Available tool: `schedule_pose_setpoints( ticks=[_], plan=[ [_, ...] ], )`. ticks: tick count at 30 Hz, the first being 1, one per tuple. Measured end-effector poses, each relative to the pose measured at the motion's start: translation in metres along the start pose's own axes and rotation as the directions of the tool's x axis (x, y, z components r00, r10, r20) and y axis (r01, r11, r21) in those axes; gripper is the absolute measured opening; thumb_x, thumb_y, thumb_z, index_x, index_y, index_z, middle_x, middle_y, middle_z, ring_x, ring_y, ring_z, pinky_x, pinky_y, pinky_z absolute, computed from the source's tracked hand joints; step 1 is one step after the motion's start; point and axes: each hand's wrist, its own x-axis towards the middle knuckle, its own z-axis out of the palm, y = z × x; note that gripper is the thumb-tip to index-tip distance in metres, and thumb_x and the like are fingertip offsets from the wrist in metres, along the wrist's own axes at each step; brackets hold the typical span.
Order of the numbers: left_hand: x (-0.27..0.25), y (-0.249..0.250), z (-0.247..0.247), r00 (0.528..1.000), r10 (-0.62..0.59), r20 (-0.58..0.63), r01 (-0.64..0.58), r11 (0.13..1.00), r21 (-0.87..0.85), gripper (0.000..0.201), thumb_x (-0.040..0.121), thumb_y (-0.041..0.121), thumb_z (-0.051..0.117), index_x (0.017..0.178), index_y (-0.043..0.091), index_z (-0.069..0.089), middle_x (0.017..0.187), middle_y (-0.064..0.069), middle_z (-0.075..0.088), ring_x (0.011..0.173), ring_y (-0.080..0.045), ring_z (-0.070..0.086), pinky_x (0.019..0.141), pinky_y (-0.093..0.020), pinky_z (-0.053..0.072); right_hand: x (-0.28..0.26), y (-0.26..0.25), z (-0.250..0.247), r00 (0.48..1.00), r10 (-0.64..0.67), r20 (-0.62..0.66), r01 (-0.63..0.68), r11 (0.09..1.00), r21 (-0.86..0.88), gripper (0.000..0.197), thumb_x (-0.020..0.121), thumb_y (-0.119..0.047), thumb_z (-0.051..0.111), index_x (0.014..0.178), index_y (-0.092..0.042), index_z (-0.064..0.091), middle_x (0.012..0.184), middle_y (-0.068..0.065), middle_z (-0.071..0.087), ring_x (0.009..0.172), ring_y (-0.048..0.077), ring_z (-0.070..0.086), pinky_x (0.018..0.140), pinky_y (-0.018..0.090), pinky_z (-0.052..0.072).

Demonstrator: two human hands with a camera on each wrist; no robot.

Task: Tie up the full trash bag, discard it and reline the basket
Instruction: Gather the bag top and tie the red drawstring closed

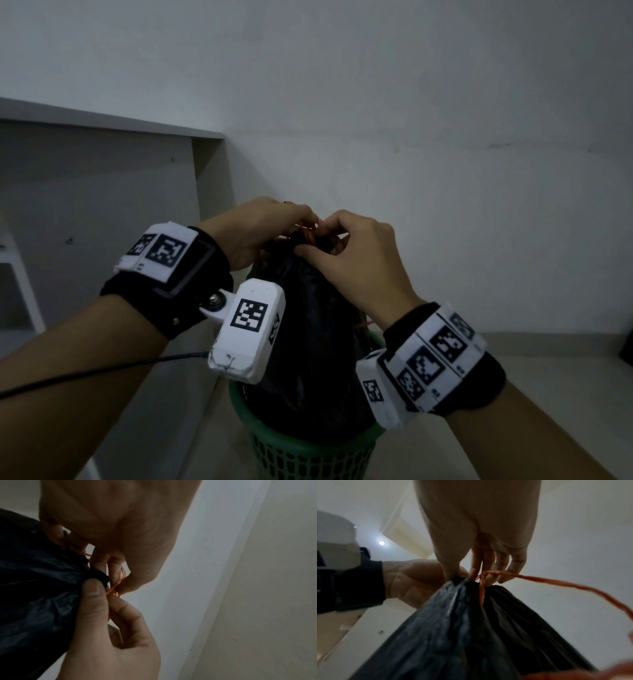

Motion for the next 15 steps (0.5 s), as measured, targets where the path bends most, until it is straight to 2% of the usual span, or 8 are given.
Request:
schedule_pose_setpoints(
  ticks=[2,4,7,11,13,15],
  plan=[
    [0.0,-0.001,0.001,1.0,0.003,0.001,-0.003,1.0,0.026,0.019,0.087,0.026,0.063,0.095,0.011,0.073,0.073,0.002,0.064,0.06,-0.01,0.057,0.05,-0.018,0.043,0.0,-0.002,0.003,1.0,0.01,-0.013,-0.011,0.999,-0.043,0.017,0.075,-0.035,0.074,0.088,-0.024,0.073,0.075,-0.011,0.068,0.068,0.005,0.062,0.066,0.024,0.054],
    [0.0,-0.003,0.001,1.0,0.004,0.013,-0.005,0.999,0.041,0.019,0.088,0.026,0.062,0.094,0.012,0.074,0.077,0.003,0.066,0.067,-0.013,0.057,0.06,-0.023,0.043,0.001,-0.002,0.005,0.997,0.08,-0.009,-0.08,0.997,-0.023,0.013,0.075,-0.032,0.07,0.085,-0.023,0.074,0.074,-0.01,0.069,0.069,0.005,0.063,0.066,0.026,0.056],
    [0.001,-0.006,0.002,1.0,0.007,0.01,-0.007,0.999,0.052,0.023,0.088,0.027,0.062,0.098,0.011,0.073,0.081,0.003,0.066,0.068,-0.014,0.056,0.063,-0.024,0.042,0.002,-0.003,0.01,0.98,0.197,-0.011,-0.196,0.978,0.063,0.012,0.074,-0.034,0.072,0.08,-0.023,0.075,0.074,-0.011,0.069,0.071,0.005,0.064,0.066,0.022,0.054],
    [0.002,-0.01,-0.001,0.999,0.023,0.041,-0.025,0.999,0.035,0.018,0.09,0.029,0.06,0.095,0.018,0.073,0.081,0.005,0.067,0.067,-0.012,0.052,0.061,-0.023,0.038,0.002,-0.008,0.021,0.981,0.194,-0.028,-0.189,0.974,0.122,0.011,0.076,-0.031,0.07,0.074,-0.02,0.072,0.069,-0.008,0.069,0.069,0.009,0.065,0.065,0.027,0.054],
    [0.002,-0.011,-0.004,0.998,0.006,0.06,-0.006,1.0,0.011,0.017,0.09,0.031,0.06,0.09,0.021,0.074,0.075,0.009,0.068,0.067,-0.012,0.051,0.062,-0.024,0.038,0.002,-0.01,0.021,0.962,0.266,0.063,-0.273,0.921,0.278,0.012,0.076,-0.03,0.067,0.074,-0.018,0.071,0.071,-0.007,0.07,0.069,0.01,0.066,0.067,0.028,0.056],
    [0.002,-0.012,-0.006,0.997,-0.002,0.075,0.004,1.0,-0.025,0.017,0.09,0.03,0.06,0.084,0.021,0.073,0.069,0.011,0.065,0.067,-0.012,0.052,0.06,-0.023,0.039,0.002,-0.011,0.018,0.913,0.343,0.222,-0.408,0.794,0.451,0.017,0.079,-0.027,0.061,0.069,-0.014,0.065,0.068,-0.003,0.066,0.065,0.015,0.062,0.062,0.033,0.051]
  ],
)
